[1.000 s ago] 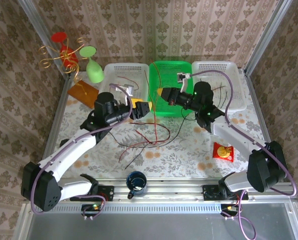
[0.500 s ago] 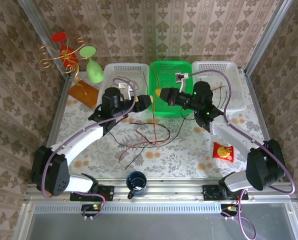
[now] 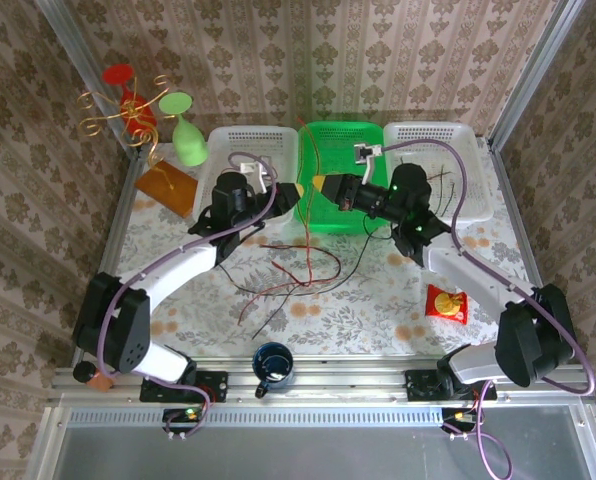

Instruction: Untangle the cables

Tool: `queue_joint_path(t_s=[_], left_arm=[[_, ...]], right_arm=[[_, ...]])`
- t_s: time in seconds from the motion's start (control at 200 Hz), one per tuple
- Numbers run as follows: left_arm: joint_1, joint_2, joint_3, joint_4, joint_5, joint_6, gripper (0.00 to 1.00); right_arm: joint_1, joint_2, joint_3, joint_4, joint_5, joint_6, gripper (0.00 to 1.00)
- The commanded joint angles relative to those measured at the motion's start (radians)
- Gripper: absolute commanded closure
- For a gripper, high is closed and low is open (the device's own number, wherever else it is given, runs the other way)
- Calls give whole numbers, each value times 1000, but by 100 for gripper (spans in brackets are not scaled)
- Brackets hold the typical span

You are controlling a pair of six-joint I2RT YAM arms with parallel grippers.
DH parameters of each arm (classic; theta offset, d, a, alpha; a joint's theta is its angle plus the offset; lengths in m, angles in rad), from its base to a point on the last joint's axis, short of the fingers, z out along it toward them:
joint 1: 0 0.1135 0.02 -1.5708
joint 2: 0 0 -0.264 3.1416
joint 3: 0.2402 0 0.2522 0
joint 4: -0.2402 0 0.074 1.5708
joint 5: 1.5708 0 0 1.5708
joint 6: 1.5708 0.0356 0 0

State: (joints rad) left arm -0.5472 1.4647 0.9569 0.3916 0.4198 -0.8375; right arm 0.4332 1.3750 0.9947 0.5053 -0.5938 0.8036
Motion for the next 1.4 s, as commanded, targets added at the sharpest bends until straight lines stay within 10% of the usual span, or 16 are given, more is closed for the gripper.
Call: queue_joint_path(t_s=[0.0,0.405,1.395], left_arm=[[15,-61,31,-6,-41,50,100],[21,-317,65,-301,-334,347,100],[224,-477,197,-546,-513,617,100]], right_arm=[[-10,-71,-27,1,68,-17,100],[-45,-374,-159,-160,383,-108,100],[-335,-799,-299,-565,832,-74,100]])
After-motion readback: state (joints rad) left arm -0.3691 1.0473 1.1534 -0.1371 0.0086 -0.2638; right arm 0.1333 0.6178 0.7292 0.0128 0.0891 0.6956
